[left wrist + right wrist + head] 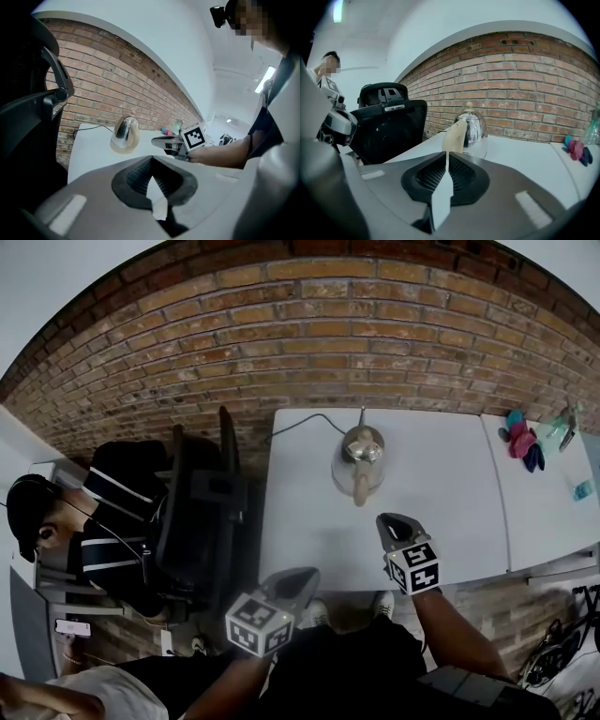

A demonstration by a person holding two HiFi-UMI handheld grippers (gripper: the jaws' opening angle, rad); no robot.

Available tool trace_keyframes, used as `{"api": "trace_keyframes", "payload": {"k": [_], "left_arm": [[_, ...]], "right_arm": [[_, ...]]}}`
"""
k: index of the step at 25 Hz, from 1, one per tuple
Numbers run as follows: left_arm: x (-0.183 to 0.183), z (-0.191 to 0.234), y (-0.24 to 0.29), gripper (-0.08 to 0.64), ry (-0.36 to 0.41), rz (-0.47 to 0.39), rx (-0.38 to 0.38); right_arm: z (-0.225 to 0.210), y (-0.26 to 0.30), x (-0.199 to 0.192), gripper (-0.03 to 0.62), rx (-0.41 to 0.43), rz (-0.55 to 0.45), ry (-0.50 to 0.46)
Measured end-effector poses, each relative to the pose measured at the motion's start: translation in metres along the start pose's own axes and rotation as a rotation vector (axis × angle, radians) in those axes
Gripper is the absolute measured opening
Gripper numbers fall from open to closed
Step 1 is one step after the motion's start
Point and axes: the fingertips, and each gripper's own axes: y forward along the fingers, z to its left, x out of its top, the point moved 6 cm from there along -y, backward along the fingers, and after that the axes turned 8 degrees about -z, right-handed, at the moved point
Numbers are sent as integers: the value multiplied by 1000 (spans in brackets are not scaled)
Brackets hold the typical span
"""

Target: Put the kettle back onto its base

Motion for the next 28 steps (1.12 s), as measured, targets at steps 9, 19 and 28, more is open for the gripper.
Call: {"api": "trace_keyframes", "payload": {"k": [9,19,28], "left_arm": [[1,-2,-7,0,61,28,-95],[0,-8,-10,0,91,29,-175],[5,-24,-9,0,88,-25,-103]], "right_arm": [[37,-43,21,26,3,-64,80],[76,-84,36,26,15,-114,99],[80,-118,52,26,101,-143,46]]}}
